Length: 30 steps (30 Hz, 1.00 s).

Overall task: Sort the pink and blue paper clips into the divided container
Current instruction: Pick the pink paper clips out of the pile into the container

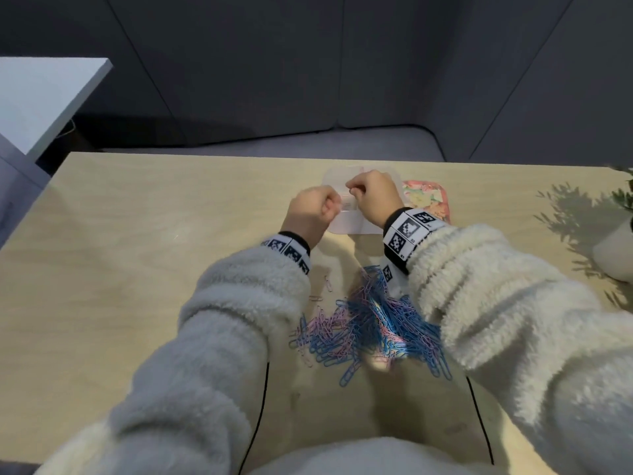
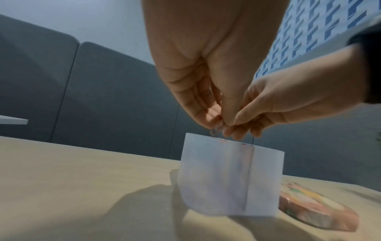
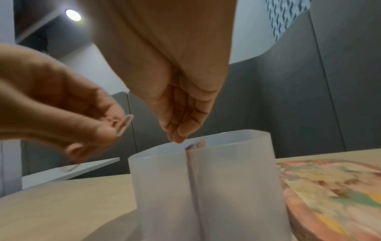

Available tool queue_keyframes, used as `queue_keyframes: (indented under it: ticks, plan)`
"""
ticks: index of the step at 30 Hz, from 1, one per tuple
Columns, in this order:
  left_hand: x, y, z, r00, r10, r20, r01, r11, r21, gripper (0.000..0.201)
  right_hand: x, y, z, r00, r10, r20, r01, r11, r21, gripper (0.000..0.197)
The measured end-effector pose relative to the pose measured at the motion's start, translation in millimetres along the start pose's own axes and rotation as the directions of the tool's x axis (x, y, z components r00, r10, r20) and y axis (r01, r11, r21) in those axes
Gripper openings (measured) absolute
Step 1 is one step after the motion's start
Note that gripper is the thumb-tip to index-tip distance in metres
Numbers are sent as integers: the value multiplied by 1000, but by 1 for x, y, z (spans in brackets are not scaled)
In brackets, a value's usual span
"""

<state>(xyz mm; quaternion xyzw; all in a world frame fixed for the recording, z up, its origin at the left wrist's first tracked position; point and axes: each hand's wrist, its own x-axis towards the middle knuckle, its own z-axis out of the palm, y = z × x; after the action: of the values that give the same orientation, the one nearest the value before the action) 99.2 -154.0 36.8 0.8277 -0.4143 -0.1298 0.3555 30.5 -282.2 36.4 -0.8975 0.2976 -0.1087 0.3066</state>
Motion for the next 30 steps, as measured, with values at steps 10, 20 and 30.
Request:
queue_keyframes:
  ticks: [10,20,30]
  plan:
    - [51,6,20,992,13,128,-59,931,361,26,-68,13,-2,998,39,-45,-34,992,118,23]
    - [-42,-24,1,996,-1,91,-29,942,333,20,-122,9,55,854,-189,485,253,965,-68,25]
    - [-138,-52,28,844,-492,213,299,761,576,33,-152,29,77,804,-403,437,536,810,-238,9]
